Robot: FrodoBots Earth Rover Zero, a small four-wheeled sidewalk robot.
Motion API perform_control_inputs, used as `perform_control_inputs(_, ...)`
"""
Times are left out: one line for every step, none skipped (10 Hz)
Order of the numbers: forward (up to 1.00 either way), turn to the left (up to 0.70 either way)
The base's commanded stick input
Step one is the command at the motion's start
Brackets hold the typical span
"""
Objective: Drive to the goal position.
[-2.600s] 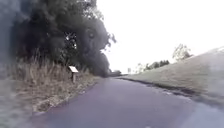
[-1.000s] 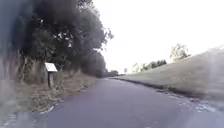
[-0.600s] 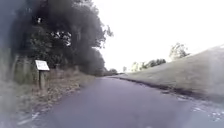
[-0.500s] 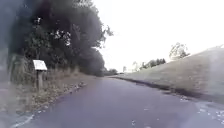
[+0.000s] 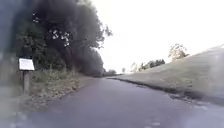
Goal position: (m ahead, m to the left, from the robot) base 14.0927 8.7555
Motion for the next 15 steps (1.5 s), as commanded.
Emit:
perform_control_inputs(1.0, 0.4)
perform_control_inputs(1.0, 0.4)
perform_control_inputs(1.0, 0.09)
perform_control_inputs(1.0, 0.01)
perform_control_inputs(1.0, 0.0)
perform_control_inputs(1.0, 0.0)
perform_control_inputs(1.0, 0.0)
perform_control_inputs(1.0, 0.0)
perform_control_inputs(1.0, 0.0)
perform_control_inputs(1.0, 0.0)
perform_control_inputs(1.0, 0.0)
perform_control_inputs(1.0, 0.0)
perform_control_inputs(1.0, 0.0)
perform_control_inputs(1.0, 0.0)
perform_control_inputs(1.0, 0.0)
